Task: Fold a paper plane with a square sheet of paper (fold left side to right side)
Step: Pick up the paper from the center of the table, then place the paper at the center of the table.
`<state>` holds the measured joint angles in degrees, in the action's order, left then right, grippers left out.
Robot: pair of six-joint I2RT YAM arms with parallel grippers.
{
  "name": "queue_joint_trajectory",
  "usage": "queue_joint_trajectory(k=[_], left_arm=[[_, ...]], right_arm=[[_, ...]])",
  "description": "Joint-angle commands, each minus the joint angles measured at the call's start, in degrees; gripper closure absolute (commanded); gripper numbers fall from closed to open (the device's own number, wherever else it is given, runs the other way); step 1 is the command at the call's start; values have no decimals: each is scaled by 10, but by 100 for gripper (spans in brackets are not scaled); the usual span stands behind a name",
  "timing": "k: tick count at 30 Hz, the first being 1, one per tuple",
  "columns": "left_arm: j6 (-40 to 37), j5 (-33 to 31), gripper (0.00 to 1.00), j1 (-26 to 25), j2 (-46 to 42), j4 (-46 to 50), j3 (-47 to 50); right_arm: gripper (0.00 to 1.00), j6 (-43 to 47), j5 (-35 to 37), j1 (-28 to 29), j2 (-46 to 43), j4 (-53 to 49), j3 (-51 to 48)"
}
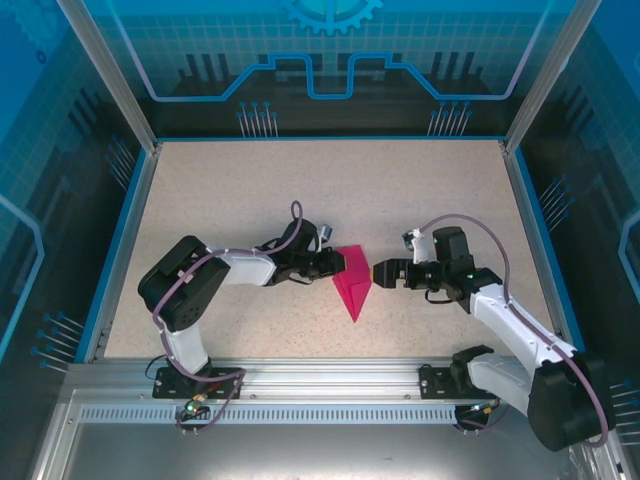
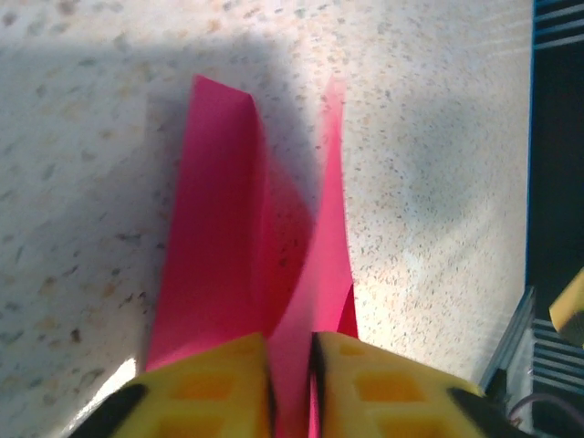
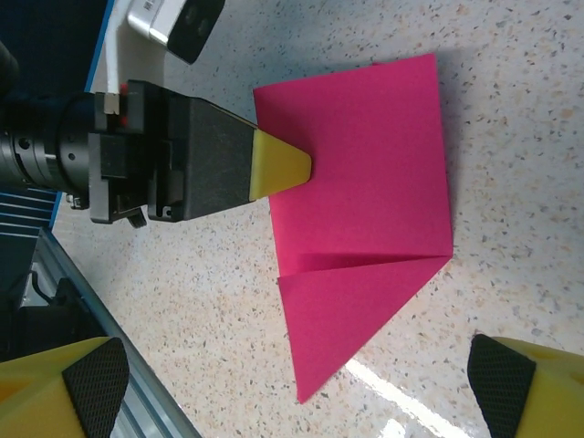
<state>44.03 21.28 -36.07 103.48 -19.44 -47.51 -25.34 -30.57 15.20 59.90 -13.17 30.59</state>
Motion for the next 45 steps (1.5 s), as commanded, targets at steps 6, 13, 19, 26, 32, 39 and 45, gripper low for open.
queue_joint_trajectory(k=[6,13,19,26,32,39,45], left_arm=[[-97,39,96,4,-33,-97,49],[-109,109,98,26,-55,-176,100],[-115,125,99,37,-67,-193,126],[-115,137,99,40,-63,-203,130],[-114,143,99,39,-56,-203,126],[-115,145,100,41,-44,-200,121],[-113,142,96,45,-38,-192,120]], right_arm=[[1,31,2,-10,29,161,-39],[2,5,-129,-32,158,275,-16],[16,13,-176,-36,277,331,23],[27,2,-214,-35,375,376,50],[37,-5,-240,-28,418,402,57],[64,-2,-258,-25,420,401,56],[97,33,-231,-26,399,341,58]])
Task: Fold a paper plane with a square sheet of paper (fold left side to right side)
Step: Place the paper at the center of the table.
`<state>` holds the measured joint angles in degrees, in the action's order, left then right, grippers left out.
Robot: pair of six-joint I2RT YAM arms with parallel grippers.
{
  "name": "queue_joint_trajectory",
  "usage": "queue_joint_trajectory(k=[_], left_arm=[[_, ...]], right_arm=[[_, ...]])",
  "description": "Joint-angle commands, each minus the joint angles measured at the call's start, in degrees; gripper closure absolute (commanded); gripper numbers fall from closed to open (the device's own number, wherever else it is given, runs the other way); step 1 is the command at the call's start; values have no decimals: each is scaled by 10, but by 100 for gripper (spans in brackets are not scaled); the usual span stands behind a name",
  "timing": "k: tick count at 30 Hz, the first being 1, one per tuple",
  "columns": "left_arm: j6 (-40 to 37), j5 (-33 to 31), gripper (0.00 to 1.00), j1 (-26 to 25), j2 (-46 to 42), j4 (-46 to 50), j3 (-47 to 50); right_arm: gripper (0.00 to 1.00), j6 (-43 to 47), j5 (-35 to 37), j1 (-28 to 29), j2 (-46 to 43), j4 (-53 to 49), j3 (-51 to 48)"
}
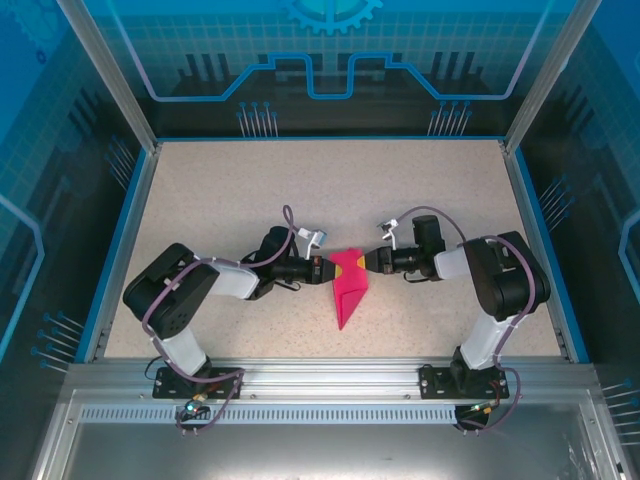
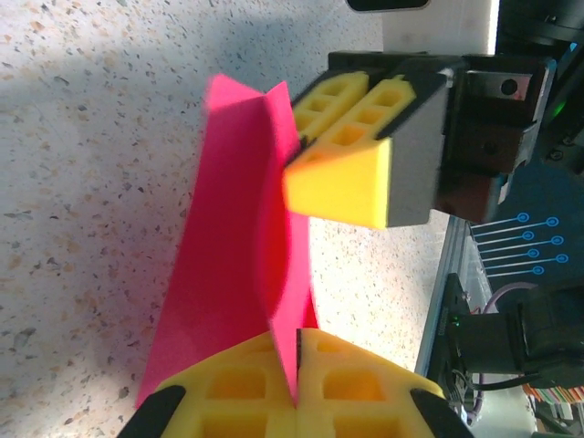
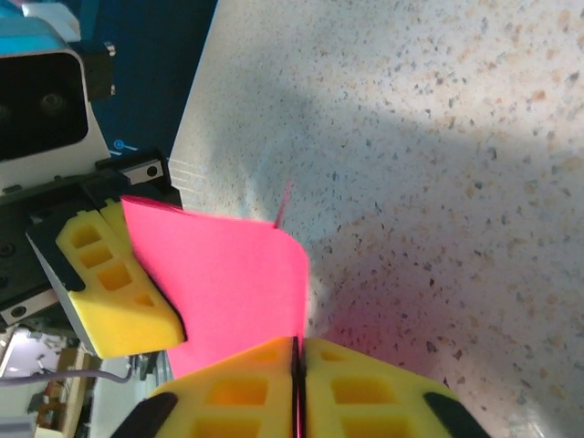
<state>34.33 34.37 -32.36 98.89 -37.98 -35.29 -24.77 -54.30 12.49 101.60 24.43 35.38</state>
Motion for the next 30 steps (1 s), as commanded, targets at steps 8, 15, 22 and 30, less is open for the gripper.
queue_joint_trajectory(k=[8,15,22,30], left_arm=[[-62,-47,53,11,-62,107,-3],[-158,-154,48,-21,-221,329,-22],[-194,-252,47,-140,-260,472,-66],[-180,-388,42,-252,-175,514,-124]], right_arm=[[100,19,46,1,-52,-99,10],[100,-43,73,3,-55,-171,42],[100,-88,106,30,-69,-252,90],[100,-113,175,72,-75,-350,142]])
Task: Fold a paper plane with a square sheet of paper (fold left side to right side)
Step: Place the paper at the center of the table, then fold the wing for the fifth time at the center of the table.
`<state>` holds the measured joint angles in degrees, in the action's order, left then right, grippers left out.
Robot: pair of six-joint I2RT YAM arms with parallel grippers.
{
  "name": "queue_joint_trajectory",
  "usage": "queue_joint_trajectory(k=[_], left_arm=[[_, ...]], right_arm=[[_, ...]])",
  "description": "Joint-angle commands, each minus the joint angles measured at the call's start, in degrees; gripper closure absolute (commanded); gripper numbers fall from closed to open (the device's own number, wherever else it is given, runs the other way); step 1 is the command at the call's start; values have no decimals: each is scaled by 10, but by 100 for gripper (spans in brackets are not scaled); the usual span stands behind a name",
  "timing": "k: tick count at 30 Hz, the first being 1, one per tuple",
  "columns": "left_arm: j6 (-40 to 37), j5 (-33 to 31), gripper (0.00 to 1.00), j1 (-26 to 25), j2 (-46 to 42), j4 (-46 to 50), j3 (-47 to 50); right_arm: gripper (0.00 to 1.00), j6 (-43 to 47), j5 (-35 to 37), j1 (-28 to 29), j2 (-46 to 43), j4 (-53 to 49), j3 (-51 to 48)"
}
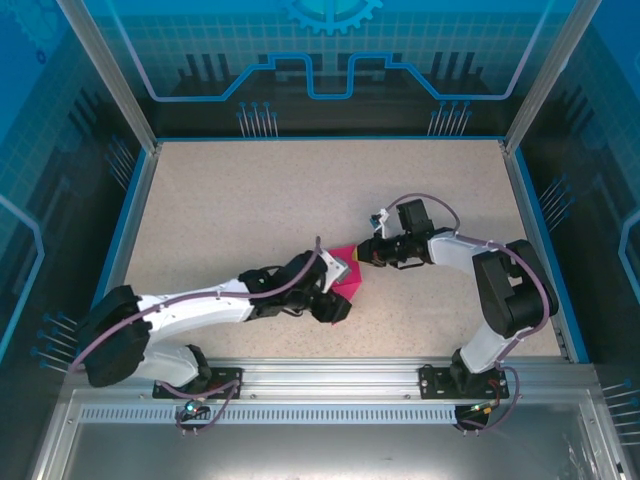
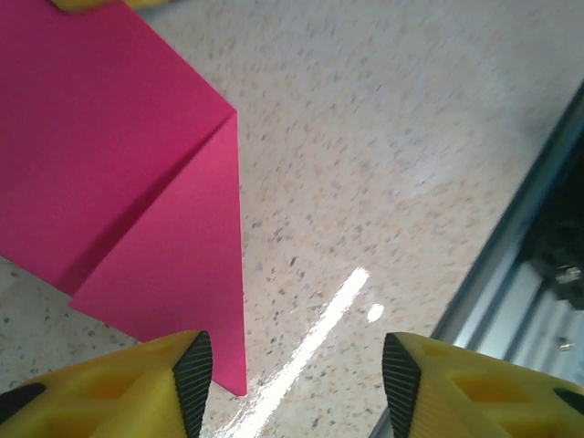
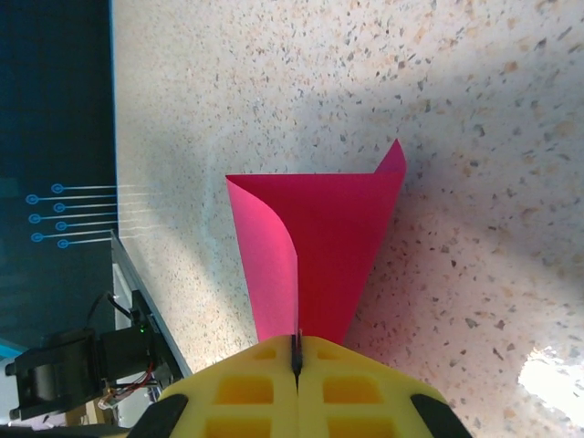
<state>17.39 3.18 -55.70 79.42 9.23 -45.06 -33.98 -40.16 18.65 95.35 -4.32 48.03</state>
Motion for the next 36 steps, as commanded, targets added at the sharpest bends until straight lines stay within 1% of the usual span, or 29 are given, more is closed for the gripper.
queue_joint_trajectory(k=[1,4,9,11,16,20,23,26,32,36], left_arm=[[-7,-97,40,-27,29,42,-33],[0,-151,38,-48,60,57,-57],[22,-223,37,-82,117,89,-105],[38,-250,37,-90,140,105,-123],[76,-314,37,-105,189,163,-167],[89,-327,38,-109,217,183,-185],[95,-334,40,-110,231,192,-194],[97,-335,44,-111,242,191,-198],[101,-329,57,-111,256,181,-195],[99,-322,62,-110,261,171,-193]], right_arm=[[100,-27,39,12,-12,-65,18],[100,-42,51,19,-10,-70,20],[100,-53,65,31,-6,-77,20],[100,-55,69,34,-5,-80,37],[100,-59,74,37,-4,-85,40],[100,-58,74,40,2,-88,44],[100,-58,74,41,8,-90,47],[100,-56,74,42,14,-92,50],[100,-50,79,44,22,-100,55],[100,-47,81,44,29,-104,59]])
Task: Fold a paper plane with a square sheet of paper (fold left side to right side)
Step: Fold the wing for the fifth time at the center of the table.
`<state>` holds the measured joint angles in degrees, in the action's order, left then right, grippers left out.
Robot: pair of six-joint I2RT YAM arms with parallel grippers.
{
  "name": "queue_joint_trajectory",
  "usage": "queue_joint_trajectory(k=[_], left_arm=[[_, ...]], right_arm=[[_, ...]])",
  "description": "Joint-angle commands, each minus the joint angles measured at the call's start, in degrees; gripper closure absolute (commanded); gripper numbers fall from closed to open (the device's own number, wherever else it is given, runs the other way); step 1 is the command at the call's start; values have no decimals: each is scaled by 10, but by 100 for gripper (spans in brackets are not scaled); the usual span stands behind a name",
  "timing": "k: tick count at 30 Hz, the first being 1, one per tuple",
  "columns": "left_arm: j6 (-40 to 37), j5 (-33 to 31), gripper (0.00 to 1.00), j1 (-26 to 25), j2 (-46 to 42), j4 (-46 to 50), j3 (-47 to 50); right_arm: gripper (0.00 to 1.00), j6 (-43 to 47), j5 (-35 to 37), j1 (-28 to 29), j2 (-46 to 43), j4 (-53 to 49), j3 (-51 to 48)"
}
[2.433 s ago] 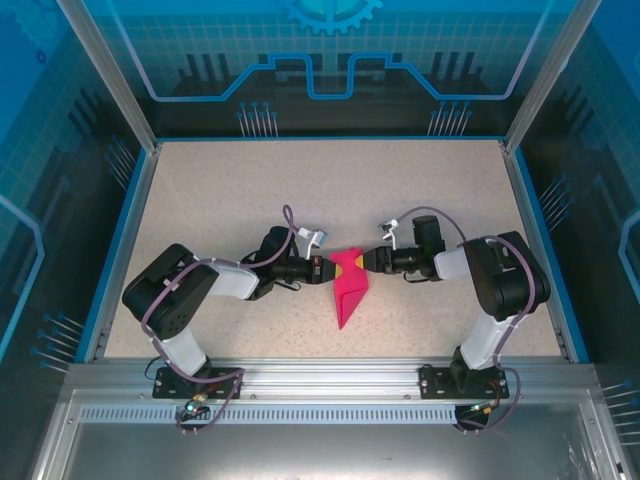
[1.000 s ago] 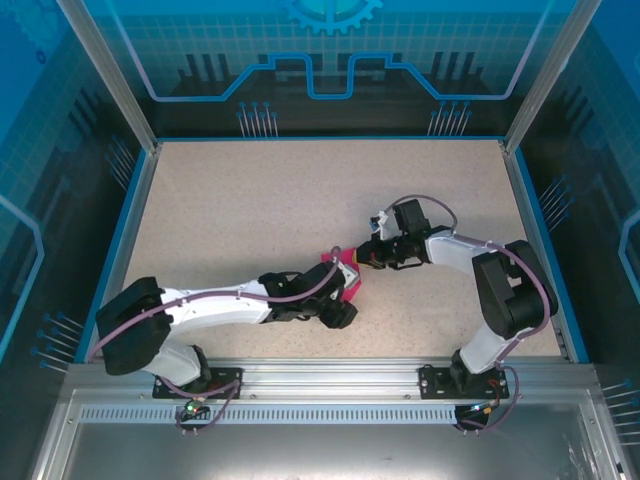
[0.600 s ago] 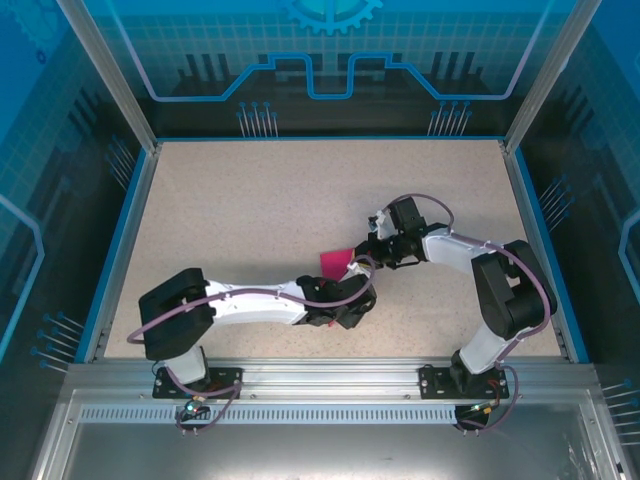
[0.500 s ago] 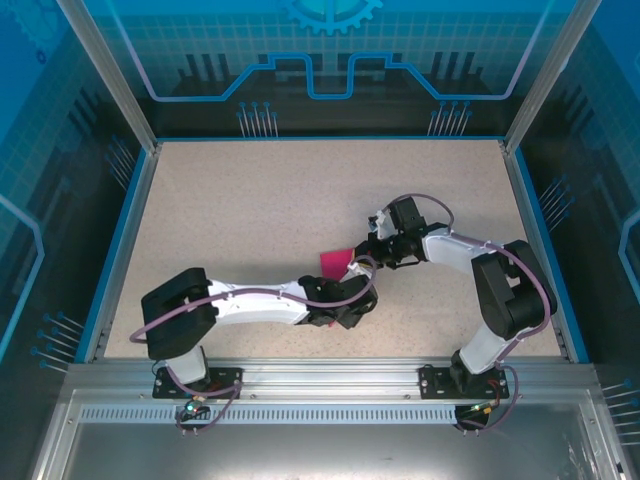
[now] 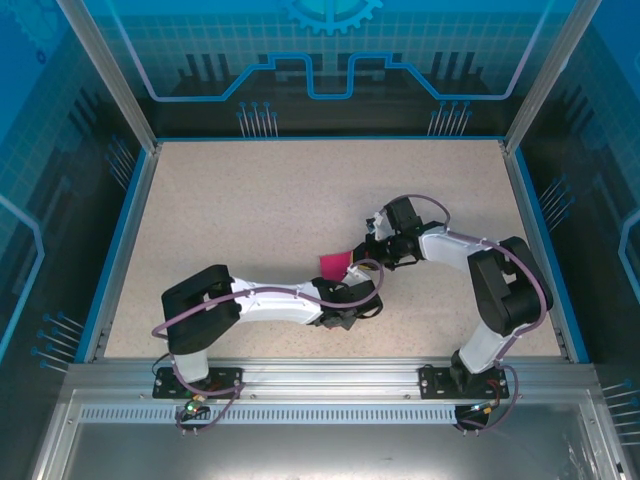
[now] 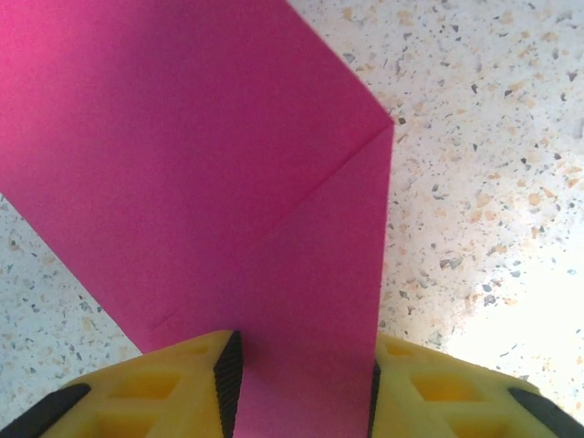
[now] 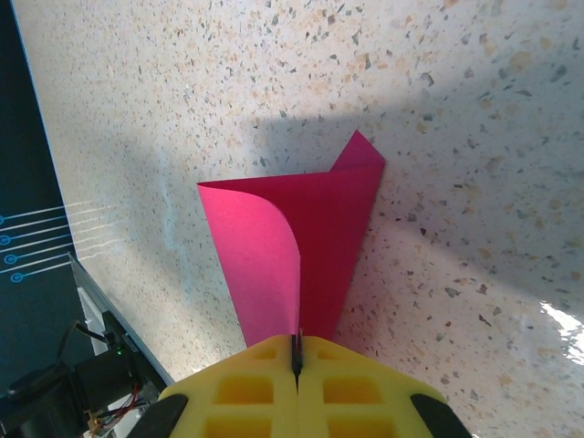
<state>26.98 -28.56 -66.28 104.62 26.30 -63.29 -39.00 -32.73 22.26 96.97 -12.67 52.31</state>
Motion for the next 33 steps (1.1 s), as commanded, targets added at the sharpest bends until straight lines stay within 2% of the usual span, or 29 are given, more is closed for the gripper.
queue_joint_trajectory(k=[1,17,21,25,33], left_arm=[[4,-2,63,-5,9,-1,-11],[6,12,78,-4,12,-16,-5],[9,19,90,-2,7,-22,-3],[13,36,94,5,-8,-38,8],[27,114,96,36,-54,-119,59]], right_arm=[[100,3,8,9,14,-20,17],[97,12,11,9,28,-21,29],[93,18,6,9,25,-20,38],[78,29,13,3,-1,-22,44],[35,60,86,-35,-145,-32,-7]])
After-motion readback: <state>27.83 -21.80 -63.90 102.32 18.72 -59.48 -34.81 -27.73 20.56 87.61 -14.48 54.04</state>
